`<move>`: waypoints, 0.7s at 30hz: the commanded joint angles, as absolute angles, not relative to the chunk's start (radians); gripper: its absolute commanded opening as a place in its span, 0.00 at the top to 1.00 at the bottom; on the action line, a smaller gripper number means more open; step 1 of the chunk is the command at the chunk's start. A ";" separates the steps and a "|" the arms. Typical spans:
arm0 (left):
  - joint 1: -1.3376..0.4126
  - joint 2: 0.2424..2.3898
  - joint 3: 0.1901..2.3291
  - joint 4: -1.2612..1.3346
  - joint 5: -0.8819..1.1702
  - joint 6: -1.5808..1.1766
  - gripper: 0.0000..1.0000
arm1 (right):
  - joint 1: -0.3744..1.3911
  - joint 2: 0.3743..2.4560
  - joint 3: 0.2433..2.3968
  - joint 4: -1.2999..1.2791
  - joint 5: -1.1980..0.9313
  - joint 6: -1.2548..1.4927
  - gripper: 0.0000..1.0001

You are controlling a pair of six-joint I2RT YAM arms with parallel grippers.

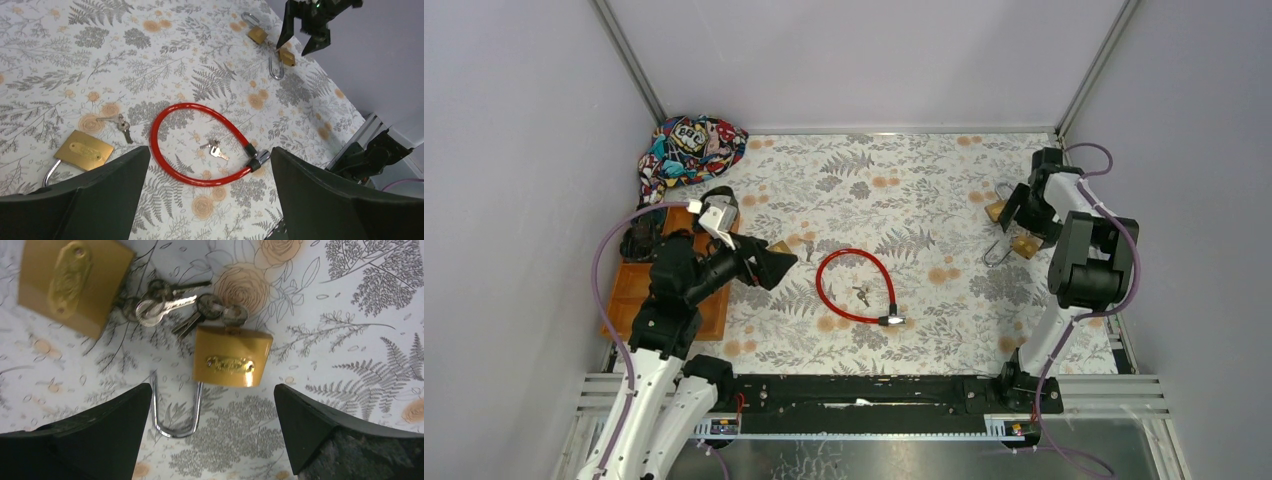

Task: Lock with the key
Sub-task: Pick up the lock from the center of the board.

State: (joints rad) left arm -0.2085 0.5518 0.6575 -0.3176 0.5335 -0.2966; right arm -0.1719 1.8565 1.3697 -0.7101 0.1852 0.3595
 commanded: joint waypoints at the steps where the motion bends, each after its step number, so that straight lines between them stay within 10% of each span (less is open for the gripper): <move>1: -0.225 0.569 0.641 -0.149 0.513 -0.349 0.01 | -0.219 1.904 1.394 -0.658 0.191 0.414 0.00; 15: -0.266 0.682 0.674 0.062 0.576 -0.351 0.01 | -0.229 1.939 1.261 -0.620 0.145 0.431 0.10; 21: -0.278 0.655 0.615 0.195 0.585 -0.365 0.01 | -0.229 1.939 1.260 -0.624 0.171 0.414 0.34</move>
